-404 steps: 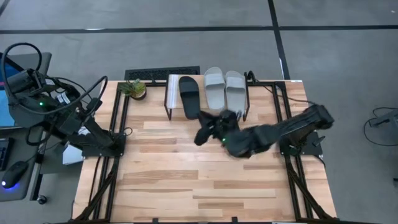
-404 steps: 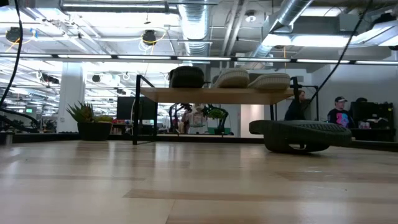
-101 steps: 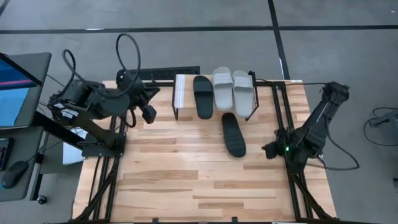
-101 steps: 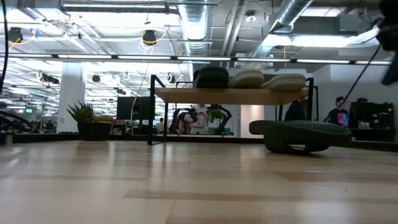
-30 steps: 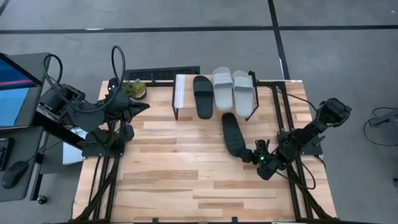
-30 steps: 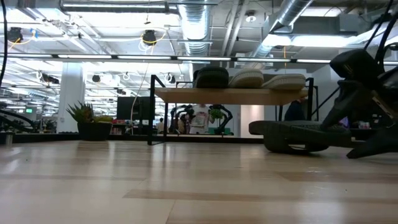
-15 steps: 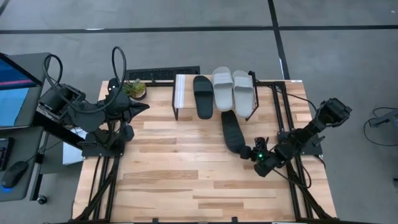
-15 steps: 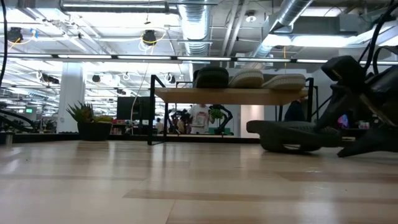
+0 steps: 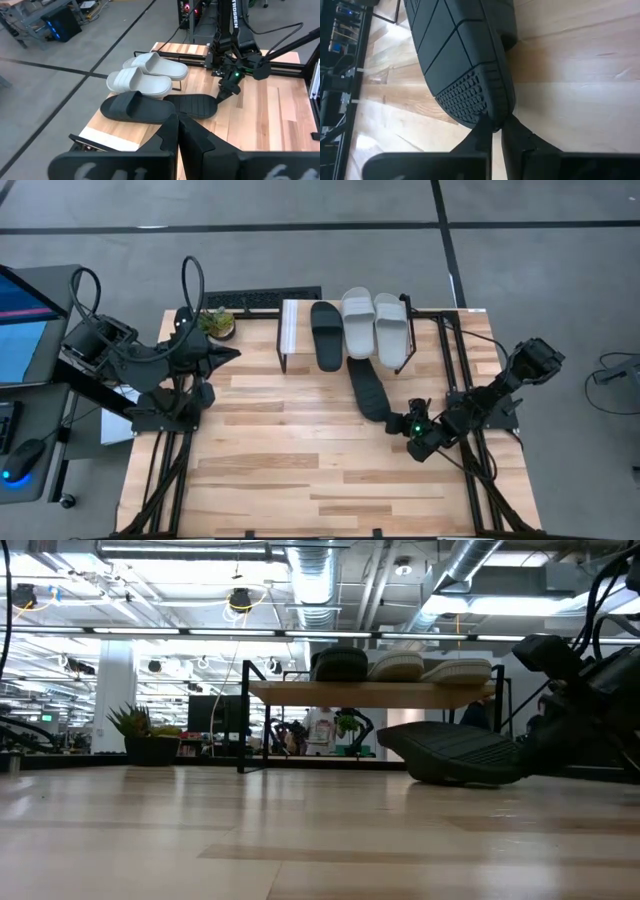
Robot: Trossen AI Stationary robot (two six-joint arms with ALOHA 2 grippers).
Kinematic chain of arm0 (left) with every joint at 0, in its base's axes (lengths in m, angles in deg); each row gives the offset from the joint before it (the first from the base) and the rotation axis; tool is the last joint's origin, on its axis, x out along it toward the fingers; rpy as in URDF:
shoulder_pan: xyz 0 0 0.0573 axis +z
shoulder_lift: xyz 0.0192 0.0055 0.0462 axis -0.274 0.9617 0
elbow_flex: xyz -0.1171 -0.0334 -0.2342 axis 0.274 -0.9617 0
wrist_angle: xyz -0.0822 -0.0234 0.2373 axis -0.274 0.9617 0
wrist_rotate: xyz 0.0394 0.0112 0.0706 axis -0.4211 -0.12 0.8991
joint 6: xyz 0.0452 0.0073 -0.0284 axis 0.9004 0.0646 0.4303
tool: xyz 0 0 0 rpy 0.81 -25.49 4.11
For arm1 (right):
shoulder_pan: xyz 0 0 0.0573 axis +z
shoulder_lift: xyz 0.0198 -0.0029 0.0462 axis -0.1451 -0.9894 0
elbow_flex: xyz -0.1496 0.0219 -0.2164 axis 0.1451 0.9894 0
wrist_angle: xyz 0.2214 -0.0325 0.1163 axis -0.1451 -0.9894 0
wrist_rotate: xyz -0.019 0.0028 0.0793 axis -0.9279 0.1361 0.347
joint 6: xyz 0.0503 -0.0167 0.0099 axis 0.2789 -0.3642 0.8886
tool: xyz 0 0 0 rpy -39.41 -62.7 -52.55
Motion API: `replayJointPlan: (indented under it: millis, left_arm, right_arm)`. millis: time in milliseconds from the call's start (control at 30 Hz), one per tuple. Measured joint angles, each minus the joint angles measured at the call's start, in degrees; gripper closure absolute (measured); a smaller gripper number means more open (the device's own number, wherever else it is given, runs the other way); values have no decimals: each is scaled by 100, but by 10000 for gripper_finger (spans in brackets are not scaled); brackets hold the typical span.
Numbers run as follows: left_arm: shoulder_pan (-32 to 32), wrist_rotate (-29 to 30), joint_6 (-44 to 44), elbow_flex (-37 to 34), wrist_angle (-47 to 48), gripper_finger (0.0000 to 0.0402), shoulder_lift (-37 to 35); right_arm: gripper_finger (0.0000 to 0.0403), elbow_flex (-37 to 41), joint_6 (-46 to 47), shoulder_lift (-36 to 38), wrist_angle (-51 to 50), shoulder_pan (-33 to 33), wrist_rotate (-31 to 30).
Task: Pick and place slides into the shelf
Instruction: Put the black slide on the shelf
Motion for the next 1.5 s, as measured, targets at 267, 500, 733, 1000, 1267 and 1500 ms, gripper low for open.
replayJointPlan:
  millis: [267,500,733,1000,1267,1500]
  left_arm:
    - [0,-125,-134,0,-2,401,0]
    - [0,-124,-277,0,-2,402,0]
    - [-15,-125,-468,0,-4,401,26]
    - [-205,-73,-743,-389,-50,401,42]
    - [-376,180,-1209,-1000,-107,401,43]
    - [-378,-72,-1305,-1411,-514,401,35]
  right_arm:
    - [400,-150,-142,-15,-40,256,52]
    - [402,-675,-148,-11,-427,752,220]
    - [402,-1481,-148,-7,-1448,1249,372]
    - [402,-2554,-166,2,-3302,1662,526]
    - [402,-3433,-797,4,-4657,1813,932]
    - [402,-4298,-1680,-76,-5844,1811,926]
